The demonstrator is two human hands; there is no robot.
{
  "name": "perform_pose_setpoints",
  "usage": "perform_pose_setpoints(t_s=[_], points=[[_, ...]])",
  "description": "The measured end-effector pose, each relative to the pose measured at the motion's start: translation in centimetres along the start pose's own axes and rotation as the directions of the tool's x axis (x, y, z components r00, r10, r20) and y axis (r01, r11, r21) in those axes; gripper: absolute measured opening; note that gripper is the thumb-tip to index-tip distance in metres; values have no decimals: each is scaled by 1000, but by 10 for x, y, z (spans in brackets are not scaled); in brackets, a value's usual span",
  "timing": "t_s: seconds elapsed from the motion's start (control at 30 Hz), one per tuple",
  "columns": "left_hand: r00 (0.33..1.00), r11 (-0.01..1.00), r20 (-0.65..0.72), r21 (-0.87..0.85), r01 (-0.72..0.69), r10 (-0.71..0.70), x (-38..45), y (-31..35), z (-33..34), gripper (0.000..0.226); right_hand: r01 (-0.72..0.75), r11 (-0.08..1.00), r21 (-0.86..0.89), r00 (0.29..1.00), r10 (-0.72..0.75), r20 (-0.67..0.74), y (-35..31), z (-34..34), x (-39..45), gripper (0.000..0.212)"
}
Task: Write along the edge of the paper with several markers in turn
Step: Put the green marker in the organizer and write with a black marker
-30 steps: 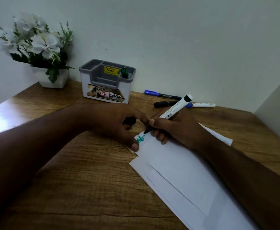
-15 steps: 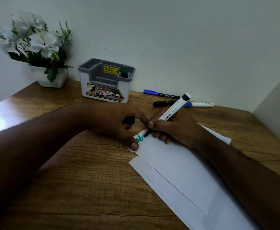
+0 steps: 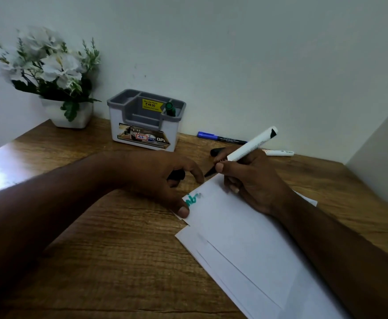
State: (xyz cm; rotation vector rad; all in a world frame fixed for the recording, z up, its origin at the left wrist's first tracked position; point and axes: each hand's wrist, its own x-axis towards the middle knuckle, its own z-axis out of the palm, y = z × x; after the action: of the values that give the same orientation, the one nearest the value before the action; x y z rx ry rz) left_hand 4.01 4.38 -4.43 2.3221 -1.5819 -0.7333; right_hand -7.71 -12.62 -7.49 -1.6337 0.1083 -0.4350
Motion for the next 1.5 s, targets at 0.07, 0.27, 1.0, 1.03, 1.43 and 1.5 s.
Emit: perform_pose_setpoints(t_s=[0.07, 0.27, 1.0, 1.03, 1.43, 1.5], points=[[1000, 1000, -4, 4, 1, -1, 1, 0, 0, 67, 0, 999, -42, 1000, 1, 16, -2, -4, 0, 8], [1000, 1000, -13, 6, -5, 5, 1, -3, 0, 70, -34, 994, -103, 990, 48, 135, -4, -5, -1, 6], [1000, 1000, 0, -8, -5, 5, 1, -1, -1, 66, 50, 803, -594, 964, 116, 238, -19, -1, -11, 15], [1000, 1000, 2, -5, -4, 4, 0, 0, -1, 66, 52, 794, -606, 959, 130, 253, -20, -1, -11, 16], [1000, 1000, -1, 11, 11, -11, 0, 0, -1, 67, -31, 867, -497, 976, 133, 172, -17, 1, -11, 8], [1000, 1000, 0, 15, 15, -15, -1, 1, -1, 66, -44, 884, -465, 982, 125, 145, -15, 1, -11, 10]])
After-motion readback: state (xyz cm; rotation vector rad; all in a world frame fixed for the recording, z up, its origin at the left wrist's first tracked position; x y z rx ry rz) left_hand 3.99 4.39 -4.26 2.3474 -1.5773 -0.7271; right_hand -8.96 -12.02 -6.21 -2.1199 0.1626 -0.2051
